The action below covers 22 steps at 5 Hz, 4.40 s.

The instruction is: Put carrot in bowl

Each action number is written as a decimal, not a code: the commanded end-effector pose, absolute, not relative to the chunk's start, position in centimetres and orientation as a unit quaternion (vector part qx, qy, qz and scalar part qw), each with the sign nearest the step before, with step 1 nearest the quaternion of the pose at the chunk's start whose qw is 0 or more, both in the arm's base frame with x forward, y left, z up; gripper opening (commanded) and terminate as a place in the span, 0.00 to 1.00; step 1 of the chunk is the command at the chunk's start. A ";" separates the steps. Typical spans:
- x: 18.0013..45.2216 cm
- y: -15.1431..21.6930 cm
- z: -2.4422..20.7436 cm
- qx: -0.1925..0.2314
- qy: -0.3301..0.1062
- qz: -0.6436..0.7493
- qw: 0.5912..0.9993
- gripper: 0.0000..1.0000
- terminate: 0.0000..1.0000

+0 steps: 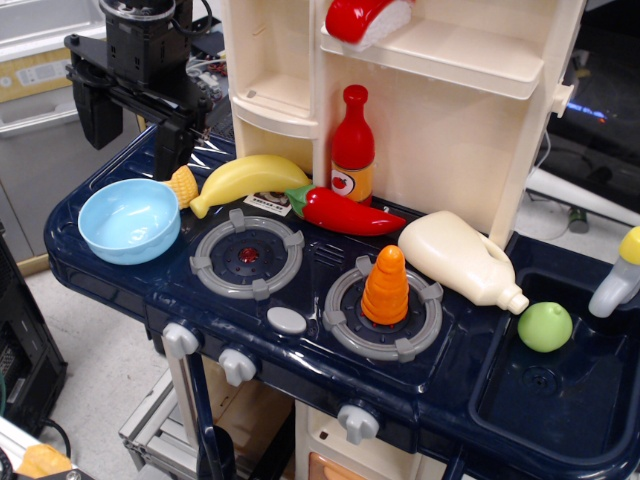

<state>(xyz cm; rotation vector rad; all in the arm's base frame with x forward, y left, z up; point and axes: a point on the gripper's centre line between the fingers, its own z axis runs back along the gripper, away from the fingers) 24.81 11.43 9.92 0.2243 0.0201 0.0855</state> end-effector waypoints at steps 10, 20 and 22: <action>28.2 -6.6 7.3 -0.024 -0.105 0.201 0.974 1.00 0.00; 25.6 13.6 10.4 0.119 -0.106 0.042 0.986 1.00 0.00; 25.6 13.6 10.4 0.119 -0.106 0.042 0.986 1.00 0.00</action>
